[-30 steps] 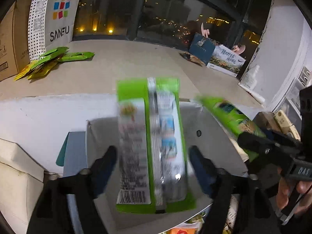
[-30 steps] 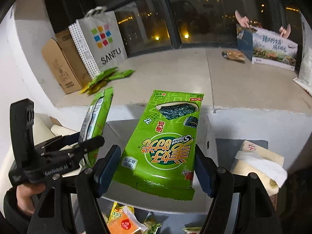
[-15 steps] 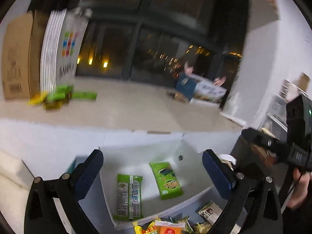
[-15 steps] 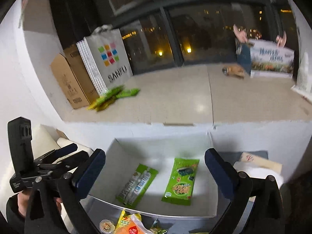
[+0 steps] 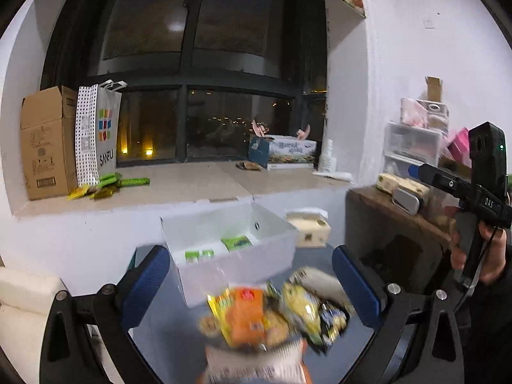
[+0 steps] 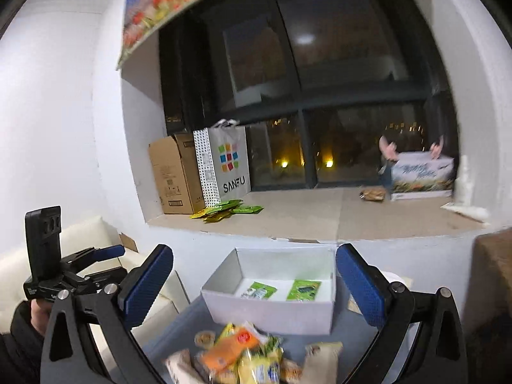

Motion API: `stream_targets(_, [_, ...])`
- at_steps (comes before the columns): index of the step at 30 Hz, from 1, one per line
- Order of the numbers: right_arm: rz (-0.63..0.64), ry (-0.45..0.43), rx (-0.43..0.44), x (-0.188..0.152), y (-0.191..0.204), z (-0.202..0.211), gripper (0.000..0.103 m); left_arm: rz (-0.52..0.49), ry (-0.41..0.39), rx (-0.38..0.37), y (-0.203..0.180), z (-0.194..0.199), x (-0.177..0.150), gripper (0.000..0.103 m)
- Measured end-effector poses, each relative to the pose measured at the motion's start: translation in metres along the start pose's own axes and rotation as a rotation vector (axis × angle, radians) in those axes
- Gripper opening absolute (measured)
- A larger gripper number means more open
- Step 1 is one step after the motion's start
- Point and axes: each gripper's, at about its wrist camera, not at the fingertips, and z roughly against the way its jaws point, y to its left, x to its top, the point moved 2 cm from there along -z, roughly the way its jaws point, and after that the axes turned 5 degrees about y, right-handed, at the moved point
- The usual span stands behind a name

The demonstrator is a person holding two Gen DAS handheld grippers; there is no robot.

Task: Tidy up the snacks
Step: 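Withdraw both tools from the box back toward the snack pile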

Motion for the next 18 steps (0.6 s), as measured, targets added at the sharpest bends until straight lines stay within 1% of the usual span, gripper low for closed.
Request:
stream_targets(2, [0.042, -0.008, -0.034, -0.021, 0.008, 0.024, 0.103, 0.02, 0.022, -0.035, -0.004, 0.005, -0.02, 0.103])
stream_targets(4, [0.065, -0.005, -0.053, -0.039, 0.013, 0.037, 0.103, 0.053, 0.053, -0.074, -0.005, 0.008, -0.037, 0.103])
stream_targets(6, [0.072, 0.052, -0.057, -0.059, 0.017, 0.041, 0.103, 0.078, 0.086, -0.093, -0.005, 0.007, -0.051, 0.103])
stream_targets(9, [0.067, 0.112, -0.041, -0.087, 0.019, 0.041, 0.103, 0.099, 0.125, -0.088, -0.005, 0.004, -0.066, 0.103])
stream_targets(11, [0.067, 0.166, -0.032, -0.104, 0.019, 0.03, 0.103, 0.121, 0.147, -0.104, -0.004, 0.0, -0.073, 0.103])
stream_targets(12, [0.067, 0.195, -0.04, -0.11, 0.019, 0.021, 0.103, 0.131, 0.156, -0.113, -0.005, -0.001, -0.077, 0.103])
stream_targets(13, [0.066, 0.242, -0.048, -0.117, 0.018, 0.009, 0.103, 0.13, 0.162, -0.117, -0.006, -0.003, -0.08, 0.103])
stream_targets(18, [0.06, 0.346, 0.014, -0.14, 0.023, -0.024, 0.103, 0.117, 0.205, -0.115, -0.008, -0.012, -0.091, 0.103])
